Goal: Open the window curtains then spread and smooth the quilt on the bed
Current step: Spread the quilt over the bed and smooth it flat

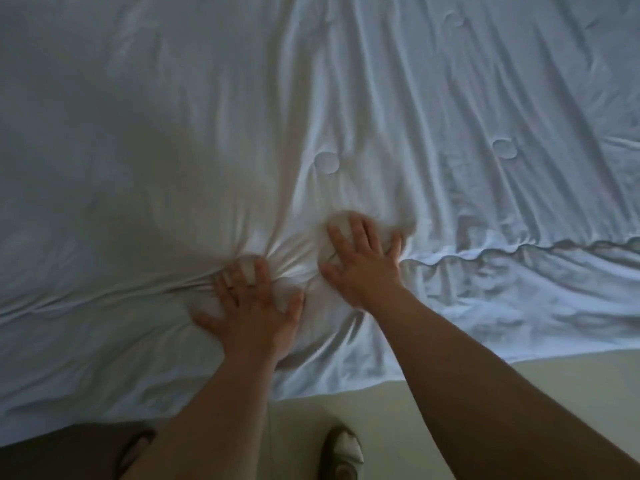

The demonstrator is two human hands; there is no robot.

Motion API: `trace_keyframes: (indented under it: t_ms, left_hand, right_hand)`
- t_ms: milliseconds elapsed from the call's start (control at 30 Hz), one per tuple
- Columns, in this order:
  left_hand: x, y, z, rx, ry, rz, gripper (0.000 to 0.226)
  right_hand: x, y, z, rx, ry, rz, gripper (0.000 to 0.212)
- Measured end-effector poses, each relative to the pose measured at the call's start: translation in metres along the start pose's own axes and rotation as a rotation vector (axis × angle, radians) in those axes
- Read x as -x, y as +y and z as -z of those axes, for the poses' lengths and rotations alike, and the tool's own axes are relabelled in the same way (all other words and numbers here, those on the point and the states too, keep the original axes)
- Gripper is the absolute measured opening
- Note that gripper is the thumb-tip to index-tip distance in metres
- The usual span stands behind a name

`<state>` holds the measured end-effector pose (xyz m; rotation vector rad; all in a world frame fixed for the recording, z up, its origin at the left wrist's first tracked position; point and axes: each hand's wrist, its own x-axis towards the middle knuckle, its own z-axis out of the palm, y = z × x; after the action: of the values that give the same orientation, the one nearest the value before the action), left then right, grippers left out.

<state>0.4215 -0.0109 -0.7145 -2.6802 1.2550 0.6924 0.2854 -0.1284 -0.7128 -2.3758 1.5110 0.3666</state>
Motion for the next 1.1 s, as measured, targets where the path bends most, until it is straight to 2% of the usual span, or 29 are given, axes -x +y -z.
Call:
trace_keyframes:
  t_ms: [200,300,400,500,533,667,733,767,833,867,900,967,1100]
  left_hand:
    - [0.014,0.004,-0.007,-0.010,-0.009,0.110,0.084]
    - [0.018,0.013,-0.008,0.037,-0.028,0.173,0.083]
    - [0.025,0.027,-0.005,0.074,-0.030,0.193,0.082]
    - [0.027,0.028,-0.004,0.083,-0.060,0.233,0.085]
    - [0.026,0.025,-0.007,0.055,-0.092,0.220,0.082]
    - [0.036,0.015,-0.009,-0.197,-0.192,-0.048,0.047]
    - [0.047,0.005,-0.021,-0.213,-0.079,-0.162,0.043]
    - [0.055,0.004,-0.016,-0.204,-0.075,-0.187,0.042]
    - [0.064,0.011,0.007,-0.142,-0.184,-0.105,0.040]
    - [0.068,0.013,0.017,0.003,-0.201,0.019,0.046]
    - [0.068,0.013,0.022,0.103,-0.226,0.140,0.051]
    - [0.071,0.010,0.035,0.195,-0.259,0.186,0.051]
    - [0.085,0.007,0.088,0.281,-0.266,0.159,0.051]
  right_hand:
    - [0.073,0.138,-0.027,-0.053,0.035,-0.320,0.074]
    - [0.117,0.177,-0.033,-0.100,0.010,-0.524,0.078]
    - [0.114,0.174,-0.020,-0.170,0.106,-0.589,0.083]
    - [0.083,0.157,-0.006,-0.179,0.132,-0.426,0.084]
    - [0.078,0.156,-0.007,-0.202,0.105,-0.424,0.085]
    - [0.099,0.169,-0.025,-0.366,0.009,-0.676,0.086]
    - [0.120,0.173,-0.031,-0.442,0.030,-0.711,0.086]
    - [0.127,0.174,-0.027,-0.459,0.053,-0.711,0.088]
    - [0.135,0.178,-0.025,-0.434,-0.014,-0.718,0.092]
    - [0.134,0.181,-0.018,-0.404,-0.086,-0.716,0.093]
    - [0.130,0.184,-0.009,-0.370,-0.181,-0.716,0.091]
    - [0.122,0.183,0.016,-0.336,-0.334,-0.699,0.078]
    - [0.116,0.160,0.079,-0.299,-0.349,-0.540,0.034]
